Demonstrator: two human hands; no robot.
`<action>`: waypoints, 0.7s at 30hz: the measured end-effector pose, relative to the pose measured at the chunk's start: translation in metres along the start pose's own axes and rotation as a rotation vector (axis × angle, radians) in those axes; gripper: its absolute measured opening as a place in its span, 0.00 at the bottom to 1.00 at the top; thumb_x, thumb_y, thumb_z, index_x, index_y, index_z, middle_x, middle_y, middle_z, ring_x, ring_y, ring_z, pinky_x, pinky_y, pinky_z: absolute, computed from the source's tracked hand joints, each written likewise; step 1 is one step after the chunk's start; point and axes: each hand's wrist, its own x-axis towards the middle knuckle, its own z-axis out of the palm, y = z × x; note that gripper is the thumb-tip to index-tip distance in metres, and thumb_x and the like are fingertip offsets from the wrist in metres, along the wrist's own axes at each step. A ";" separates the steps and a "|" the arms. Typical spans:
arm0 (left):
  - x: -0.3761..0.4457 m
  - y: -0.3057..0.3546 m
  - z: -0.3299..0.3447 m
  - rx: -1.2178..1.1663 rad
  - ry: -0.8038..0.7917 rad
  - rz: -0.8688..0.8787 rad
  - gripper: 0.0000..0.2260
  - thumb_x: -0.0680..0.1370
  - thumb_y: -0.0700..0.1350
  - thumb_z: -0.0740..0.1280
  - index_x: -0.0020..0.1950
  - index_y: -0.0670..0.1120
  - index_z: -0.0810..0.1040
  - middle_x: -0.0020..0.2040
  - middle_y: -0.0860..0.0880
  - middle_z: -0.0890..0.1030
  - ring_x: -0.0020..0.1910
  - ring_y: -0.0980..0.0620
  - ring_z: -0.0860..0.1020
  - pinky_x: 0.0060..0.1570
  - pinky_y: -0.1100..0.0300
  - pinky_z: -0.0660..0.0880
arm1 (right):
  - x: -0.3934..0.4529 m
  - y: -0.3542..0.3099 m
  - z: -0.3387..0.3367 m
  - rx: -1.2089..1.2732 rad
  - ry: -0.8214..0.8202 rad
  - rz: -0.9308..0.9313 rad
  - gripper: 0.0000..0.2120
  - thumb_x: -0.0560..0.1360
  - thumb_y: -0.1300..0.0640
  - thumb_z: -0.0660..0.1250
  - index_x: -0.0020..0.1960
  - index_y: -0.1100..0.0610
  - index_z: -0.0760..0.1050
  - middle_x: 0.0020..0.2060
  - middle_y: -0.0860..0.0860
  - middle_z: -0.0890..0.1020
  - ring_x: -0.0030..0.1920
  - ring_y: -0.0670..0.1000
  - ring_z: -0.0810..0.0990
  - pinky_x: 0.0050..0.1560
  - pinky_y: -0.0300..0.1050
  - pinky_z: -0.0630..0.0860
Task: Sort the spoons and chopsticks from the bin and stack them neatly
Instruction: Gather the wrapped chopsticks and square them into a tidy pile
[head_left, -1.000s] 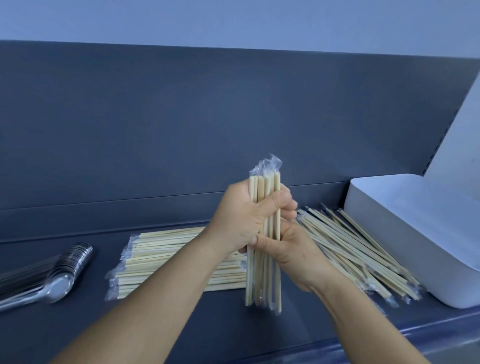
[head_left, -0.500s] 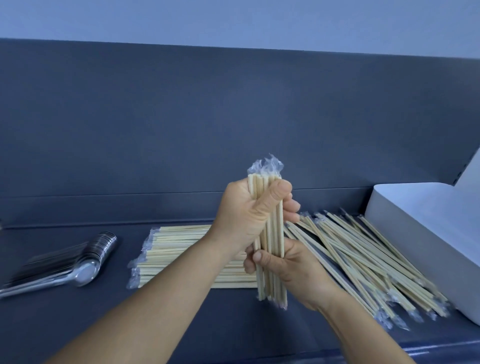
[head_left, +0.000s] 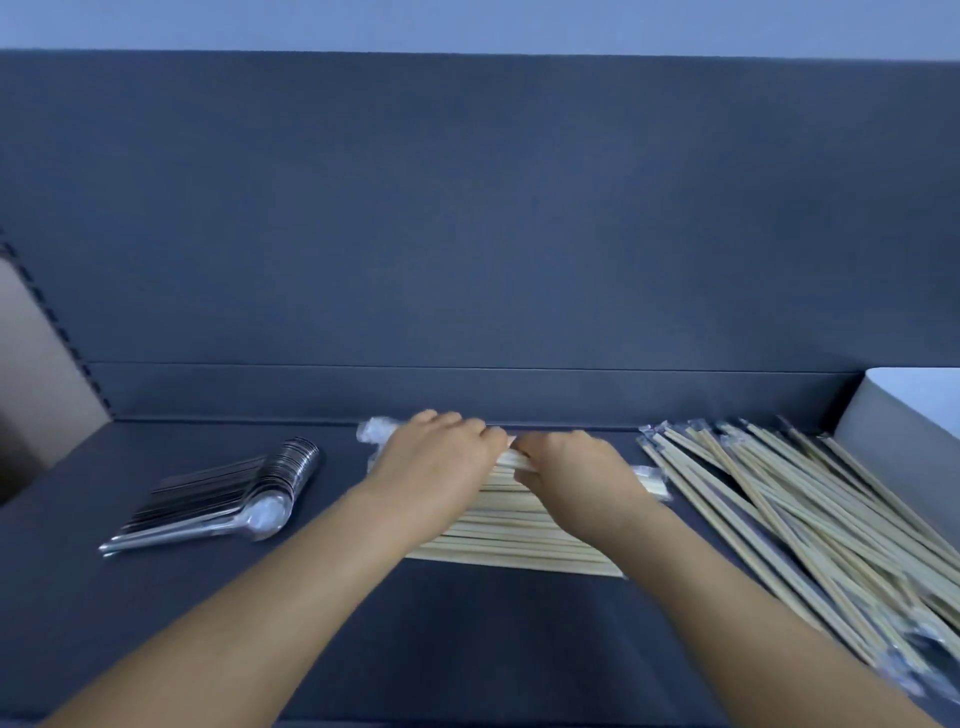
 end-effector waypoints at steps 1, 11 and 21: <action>-0.001 -0.004 0.009 -0.034 -0.016 -0.025 0.18 0.73 0.33 0.59 0.59 0.48 0.69 0.52 0.51 0.75 0.55 0.48 0.73 0.51 0.58 0.62 | 0.005 -0.002 0.006 -0.022 -0.020 -0.005 0.07 0.78 0.52 0.60 0.53 0.54 0.72 0.47 0.54 0.81 0.49 0.59 0.79 0.44 0.48 0.73; 0.001 -0.026 0.068 -0.225 -0.060 -0.105 0.27 0.69 0.27 0.58 0.64 0.49 0.69 0.58 0.51 0.71 0.57 0.49 0.69 0.54 0.58 0.67 | 0.011 0.011 0.038 -0.083 0.042 -0.005 0.14 0.75 0.61 0.60 0.59 0.51 0.73 0.52 0.49 0.77 0.56 0.52 0.73 0.55 0.40 0.64; 0.000 -0.023 0.076 -0.373 -0.134 -0.124 0.12 0.81 0.45 0.59 0.64 0.47 0.71 0.60 0.51 0.71 0.62 0.52 0.67 0.60 0.55 0.68 | 0.009 0.011 0.036 -0.028 -0.109 0.065 0.17 0.76 0.51 0.63 0.65 0.47 0.72 0.62 0.47 0.74 0.64 0.51 0.68 0.65 0.45 0.59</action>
